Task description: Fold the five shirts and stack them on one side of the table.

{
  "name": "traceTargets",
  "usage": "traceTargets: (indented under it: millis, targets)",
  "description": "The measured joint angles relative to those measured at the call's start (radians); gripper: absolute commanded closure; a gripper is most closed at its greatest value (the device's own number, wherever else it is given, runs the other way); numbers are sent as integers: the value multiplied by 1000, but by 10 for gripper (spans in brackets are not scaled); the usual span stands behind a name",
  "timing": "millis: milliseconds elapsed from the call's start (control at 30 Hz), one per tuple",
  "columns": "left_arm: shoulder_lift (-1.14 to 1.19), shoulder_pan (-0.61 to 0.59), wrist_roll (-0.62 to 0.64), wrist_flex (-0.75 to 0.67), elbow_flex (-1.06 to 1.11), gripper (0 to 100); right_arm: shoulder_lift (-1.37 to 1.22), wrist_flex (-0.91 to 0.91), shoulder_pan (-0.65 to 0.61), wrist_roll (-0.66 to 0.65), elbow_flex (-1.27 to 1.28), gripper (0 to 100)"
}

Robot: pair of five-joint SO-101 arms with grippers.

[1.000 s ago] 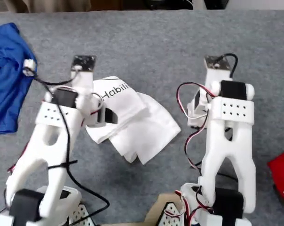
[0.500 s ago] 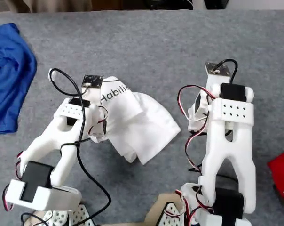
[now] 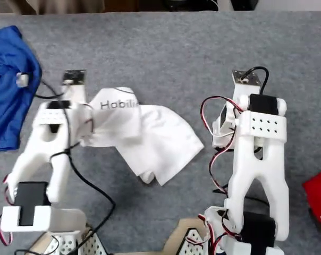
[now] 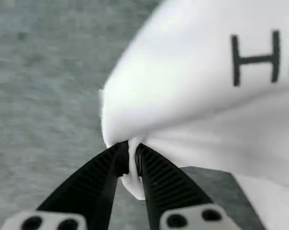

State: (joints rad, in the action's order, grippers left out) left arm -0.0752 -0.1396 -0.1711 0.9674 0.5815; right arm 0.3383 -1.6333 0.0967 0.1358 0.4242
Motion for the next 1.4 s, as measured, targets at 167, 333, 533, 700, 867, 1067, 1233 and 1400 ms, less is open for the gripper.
traceTargets:
  millis: [167, 333, 533, 700, 867, 1067, 1233, 1400]
  targets:
    - [0, -173, -114, -2, -25, 980, 0, 35, 0, 0, 0, 993]
    - [0, -319, -186, -2, -75, 980, 0, 38, -23, 0, 5, 993]
    - [0, -439, -235, 0, -160, 980, 0, 38, -155, 0, 46, 993]
    - [0, -509, -236, -6, -233, 978, 0, 38, -252, 0, 46, 993]
    - [0, -551, -238, -25, -241, 957, 0, 38, -416, 0, 46, 991]
    - [-5, -574, -226, 38, -226, 657, 0, 38, -700, 5, 46, 828]
    - [-5, -651, -37, 91, -226, 637, 0, 97, -830, 86, 46, 748]
    - [-5, -709, -8, 201, -245, 637, 0, 221, -953, 183, 49, 773]
